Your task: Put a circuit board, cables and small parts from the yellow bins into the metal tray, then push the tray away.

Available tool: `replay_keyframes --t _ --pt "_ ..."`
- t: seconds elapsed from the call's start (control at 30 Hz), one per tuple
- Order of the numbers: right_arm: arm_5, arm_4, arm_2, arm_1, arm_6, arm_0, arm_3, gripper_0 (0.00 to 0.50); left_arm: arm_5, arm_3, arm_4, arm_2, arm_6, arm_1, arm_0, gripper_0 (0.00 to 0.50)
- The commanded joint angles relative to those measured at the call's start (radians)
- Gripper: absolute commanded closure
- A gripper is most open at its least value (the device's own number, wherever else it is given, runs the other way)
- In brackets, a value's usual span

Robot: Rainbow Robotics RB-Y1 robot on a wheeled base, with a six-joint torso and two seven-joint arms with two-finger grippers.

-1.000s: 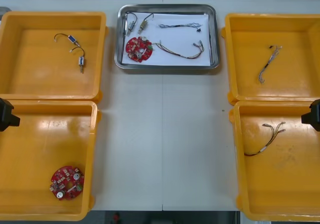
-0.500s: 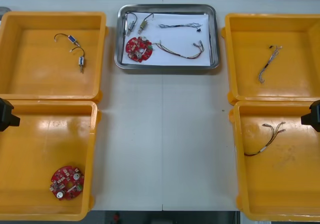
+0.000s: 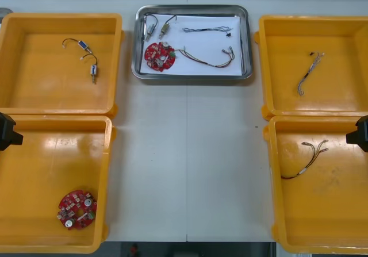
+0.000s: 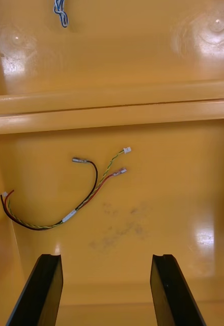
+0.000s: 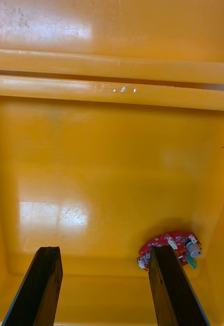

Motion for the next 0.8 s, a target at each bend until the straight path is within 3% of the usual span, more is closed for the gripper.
replay_keyframes --t 0.03,0.8 --pt "0.003 -0.006 -0.012 -0.039 -0.012 0.016 -0.006 0.000 -0.005 -0.029 0.006 0.029 -0.095 0.021 0.018 0.000" --pt "0.003 -0.006 -0.012 -0.039 -0.012 0.016 -0.006 0.000 -0.005 -0.029 0.006 0.029 -0.095 0.021 0.018 0.000"
